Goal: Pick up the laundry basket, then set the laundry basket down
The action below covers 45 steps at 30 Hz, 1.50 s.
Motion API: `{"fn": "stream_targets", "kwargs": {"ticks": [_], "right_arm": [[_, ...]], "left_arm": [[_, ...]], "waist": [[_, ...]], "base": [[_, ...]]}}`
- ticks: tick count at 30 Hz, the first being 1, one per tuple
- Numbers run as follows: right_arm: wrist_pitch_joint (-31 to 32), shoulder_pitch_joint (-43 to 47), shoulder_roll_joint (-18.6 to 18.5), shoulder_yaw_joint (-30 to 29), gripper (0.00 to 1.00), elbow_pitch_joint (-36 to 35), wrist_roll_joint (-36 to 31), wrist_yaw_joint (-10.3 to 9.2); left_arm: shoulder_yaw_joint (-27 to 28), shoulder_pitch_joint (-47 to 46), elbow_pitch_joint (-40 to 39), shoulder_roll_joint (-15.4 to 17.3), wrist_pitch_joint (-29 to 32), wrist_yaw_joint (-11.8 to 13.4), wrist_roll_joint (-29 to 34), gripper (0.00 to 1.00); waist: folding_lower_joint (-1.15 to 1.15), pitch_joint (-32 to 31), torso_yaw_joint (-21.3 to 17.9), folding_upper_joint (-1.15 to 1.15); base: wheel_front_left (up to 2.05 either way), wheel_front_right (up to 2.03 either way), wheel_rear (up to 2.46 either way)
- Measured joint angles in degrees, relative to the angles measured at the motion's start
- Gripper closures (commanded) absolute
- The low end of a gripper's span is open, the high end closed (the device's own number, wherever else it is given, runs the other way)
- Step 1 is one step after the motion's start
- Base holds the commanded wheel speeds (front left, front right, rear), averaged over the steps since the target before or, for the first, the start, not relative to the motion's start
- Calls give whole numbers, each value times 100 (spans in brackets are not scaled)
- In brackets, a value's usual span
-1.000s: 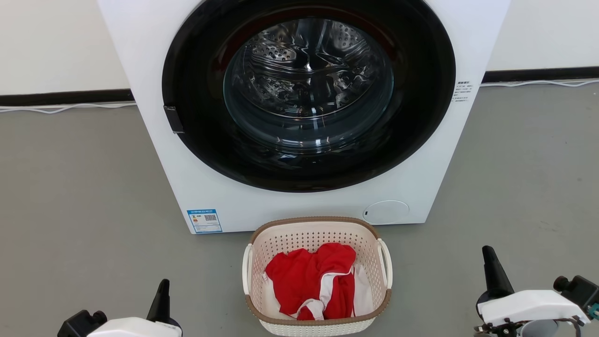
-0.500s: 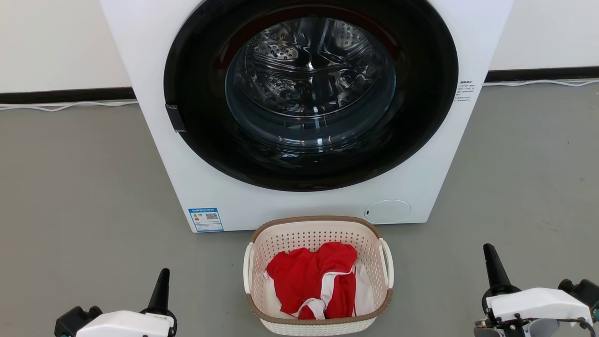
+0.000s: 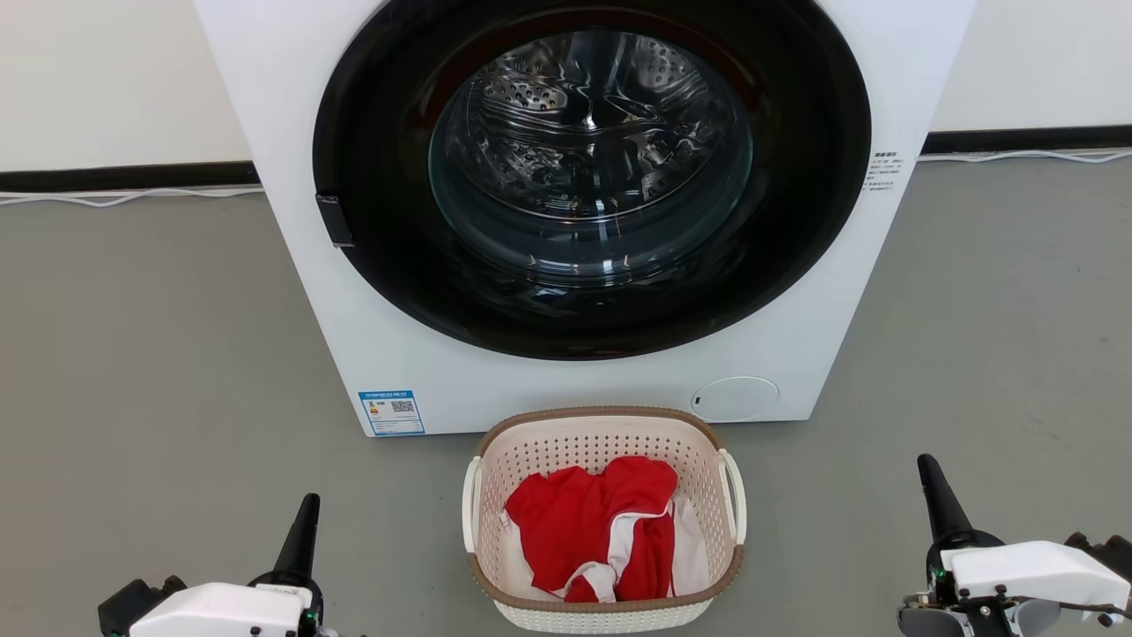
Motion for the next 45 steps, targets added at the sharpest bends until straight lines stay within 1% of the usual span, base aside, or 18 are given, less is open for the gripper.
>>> {"fn": "stream_targets", "kwargs": {"ticks": [21, 27, 29, 45], "right_arm": [[356, -1, 20, -73, 100, -215, 1602, 0], [449, -1, 30, -86, 100, -302, 2020, 1], [449, -1, 31, -87, 100, -305, 2047, 1], [449, -1, 31, -89, 100, -307, 2047, 1]], "left_arm": [[101, -104, -229, -8, 369, -192, -1256, 100], [123, -109, -300, -9, 443, -205, -1571, 100], [126, -109, -305, -9, 443, -244, -1616, 100], [129, -110, -313, -9, 443, -244, -1616, 100]], "waist": [[0, 28, 43, 0], [0, 35, 53, 0], [0, 35, 53, 0], [0, 35, 53, 0]], "base": [[0, 0, 0], [0, 0, 0], [0, 0, 0], [0, 0, 0]]}}
